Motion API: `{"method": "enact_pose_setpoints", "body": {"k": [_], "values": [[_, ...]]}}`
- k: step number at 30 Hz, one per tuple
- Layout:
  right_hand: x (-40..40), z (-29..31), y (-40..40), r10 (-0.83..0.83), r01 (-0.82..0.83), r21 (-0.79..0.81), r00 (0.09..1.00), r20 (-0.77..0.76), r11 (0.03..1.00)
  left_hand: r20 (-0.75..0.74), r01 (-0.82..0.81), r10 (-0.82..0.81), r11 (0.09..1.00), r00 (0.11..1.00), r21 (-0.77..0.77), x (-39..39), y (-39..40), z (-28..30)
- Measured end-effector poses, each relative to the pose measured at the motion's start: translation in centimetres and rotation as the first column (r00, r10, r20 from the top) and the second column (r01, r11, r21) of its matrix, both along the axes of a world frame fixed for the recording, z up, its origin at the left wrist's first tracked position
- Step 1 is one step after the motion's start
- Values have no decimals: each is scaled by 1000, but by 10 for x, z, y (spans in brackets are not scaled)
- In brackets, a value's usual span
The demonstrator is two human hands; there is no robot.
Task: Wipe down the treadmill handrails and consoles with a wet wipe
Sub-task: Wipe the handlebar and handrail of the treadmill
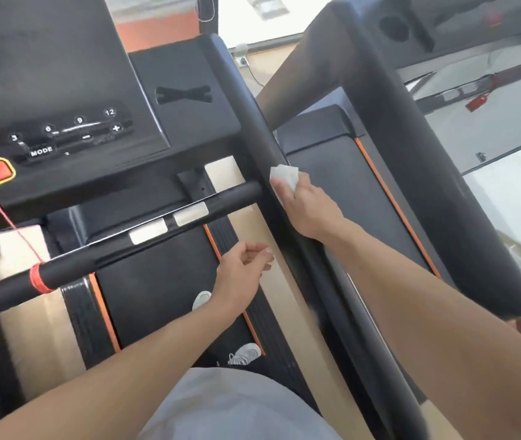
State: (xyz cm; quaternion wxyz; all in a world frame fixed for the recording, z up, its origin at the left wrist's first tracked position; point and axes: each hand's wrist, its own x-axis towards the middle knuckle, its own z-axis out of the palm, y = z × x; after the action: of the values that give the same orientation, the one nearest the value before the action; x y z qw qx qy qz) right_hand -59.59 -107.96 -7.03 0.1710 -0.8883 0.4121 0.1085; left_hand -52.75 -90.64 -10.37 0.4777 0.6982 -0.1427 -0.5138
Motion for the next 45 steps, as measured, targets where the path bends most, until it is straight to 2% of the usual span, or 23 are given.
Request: {"method": "enact_pose_setpoints", "body": {"k": [1,2,5,7,9,12,15,16,18,19,20,22,24,26,29,32,34,37,41,43,45], "values": [[10,-2,-5,29,-29,-3,999,-24,1000,20,-5,6,1000,1000,-20,5,-5,2],[21,-3,-10,-30,30,25,1000,-4,999,48,-12,15,999,999,-49,9,-10,5],[60,0,-25,-294,281,119,949,109,952,152,-7,36,982,988,-191,27,-26,20],[83,0,-34,-303,291,109,945,122,951,274,40,32,967,961,-253,48,-38,27],[100,7,-43,-279,268,103,953,114,958,449,126,-1,960,894,-251,73,-48,28],[121,15,-62,-177,171,117,984,35,978,655,232,-82,962,751,-145,110,-56,19],[140,13,-82,-255,245,146,966,48,958,719,286,-233,957,655,49,130,-57,10],[146,8,-86,-262,254,108,963,63,961,719,302,-302,944,626,133,132,-58,8],[153,-3,-86,-170,180,-114,982,88,977,744,317,-432,898,509,304,134,-59,4],[153,-8,-82,-112,139,-252,987,119,958,756,304,-475,878,450,371,137,-59,3],[154,-11,-76,-67,131,-359,980,187,924,753,283,-498,866,430,412,142,-57,2],[154,-17,-70,-18,178,-415,932,361,892,696,266,-523,851,491,452,154,-49,-2],[157,-18,-63,6,189,-345,869,494,919,657,247,-513,854,552,458,160,-35,-3],[160,-21,-46,106,85,-330,849,519,940,682,211,-471,877,559,433,159,-27,-3],[156,-33,4,299,-171,-289,816,494,942,699,165,-421,899,578,405,155,-28,2],[146,-38,21,397,-326,-228,740,543,918,765,186,-436,899,473,397,155,-34,6],[151,-35,2,399,-365,-178,725,561,914,800,204,-402,916,445,346,153,-33,3],[177,-28,-26,363,-353,-118,787,499,928,866,238,-331,937,376,254,152,-30,-3],[217,-21,-40,310,-283,-139,915,259,949,952,282,-203,950,228,135,152,-25,-4],[233,-17,-52,297,-280,-110,935,192,954,974,287,-158,952,164,106,152,-23,-3],[245,-12,-68,318,-308,-83,936,149,948,971,271,-192,951,145,147,151,-23,-3]]}}
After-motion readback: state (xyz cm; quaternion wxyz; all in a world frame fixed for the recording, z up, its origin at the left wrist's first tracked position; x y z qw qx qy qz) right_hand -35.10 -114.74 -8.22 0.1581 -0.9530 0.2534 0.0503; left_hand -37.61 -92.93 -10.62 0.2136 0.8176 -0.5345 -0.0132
